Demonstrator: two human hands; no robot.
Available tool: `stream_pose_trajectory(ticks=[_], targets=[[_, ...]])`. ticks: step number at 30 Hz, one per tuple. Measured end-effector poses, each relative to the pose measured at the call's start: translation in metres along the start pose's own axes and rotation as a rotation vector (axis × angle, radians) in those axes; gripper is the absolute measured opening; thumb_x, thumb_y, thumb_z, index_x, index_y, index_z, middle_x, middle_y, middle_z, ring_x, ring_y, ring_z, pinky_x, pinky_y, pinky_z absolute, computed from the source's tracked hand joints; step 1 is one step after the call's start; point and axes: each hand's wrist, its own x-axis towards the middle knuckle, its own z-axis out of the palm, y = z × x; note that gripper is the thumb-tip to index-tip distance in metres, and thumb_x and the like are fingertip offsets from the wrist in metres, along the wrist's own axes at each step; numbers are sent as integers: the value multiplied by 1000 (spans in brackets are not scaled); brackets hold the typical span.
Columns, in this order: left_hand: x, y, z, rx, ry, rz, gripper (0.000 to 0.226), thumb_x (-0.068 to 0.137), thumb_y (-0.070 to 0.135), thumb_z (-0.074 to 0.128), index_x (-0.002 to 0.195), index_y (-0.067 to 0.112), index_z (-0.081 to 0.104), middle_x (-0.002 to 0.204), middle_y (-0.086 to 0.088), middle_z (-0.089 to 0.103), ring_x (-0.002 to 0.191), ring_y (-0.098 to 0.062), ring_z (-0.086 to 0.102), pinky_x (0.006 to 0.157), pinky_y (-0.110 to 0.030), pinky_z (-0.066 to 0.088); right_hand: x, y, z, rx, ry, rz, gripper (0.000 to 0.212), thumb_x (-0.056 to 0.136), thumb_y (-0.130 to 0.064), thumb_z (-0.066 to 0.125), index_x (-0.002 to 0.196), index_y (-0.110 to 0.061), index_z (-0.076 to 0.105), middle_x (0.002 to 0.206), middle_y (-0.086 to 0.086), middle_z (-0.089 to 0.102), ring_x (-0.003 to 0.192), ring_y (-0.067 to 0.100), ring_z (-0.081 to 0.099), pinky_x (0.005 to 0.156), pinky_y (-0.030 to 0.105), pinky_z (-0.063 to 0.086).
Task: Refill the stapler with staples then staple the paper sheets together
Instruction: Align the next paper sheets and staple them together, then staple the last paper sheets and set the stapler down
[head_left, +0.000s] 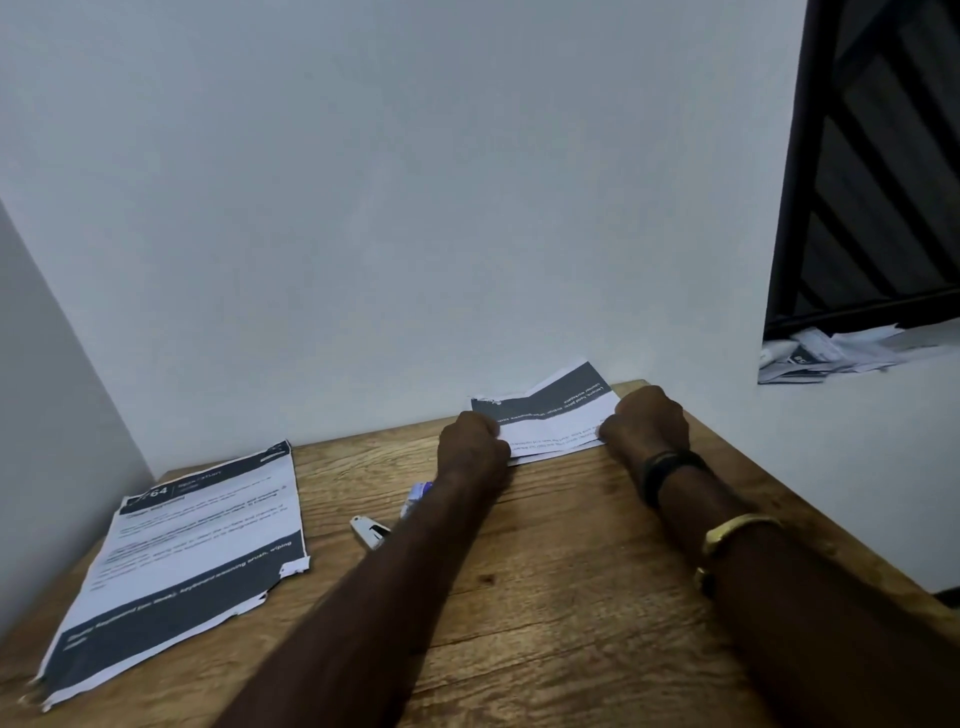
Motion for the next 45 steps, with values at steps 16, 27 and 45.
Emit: stream_pose_trajectory(ticks=[16,27,45], targets=[[-12,11,-13,-147,101,152,25,91,24,65,109,15,79,117,-3,76,114,-21,68,99,-30,50,-30,-22,-2,-29,46,-227,30,85,-18,76,114,-15,74,126,11,62,109,31,64,75,28,44],[-48,-30,-102,-420,396,152,10,82,27,79,83,18,82,83,6,80,82,-7,74,85,-30,60,-123,-105,37,230,-137,-457,21,84,-29,77,104,-22,78,119,1,73,114,23,65,93,32,51],[-92,-212,-235,-62,568,-466,21,88,24,65,102,14,77,112,-11,76,112,-35,67,98,-39,54,-238,-168,154,-81,-511,-596,23,84,-26,69,102,-13,74,111,10,74,106,33,69,92,39,57]])
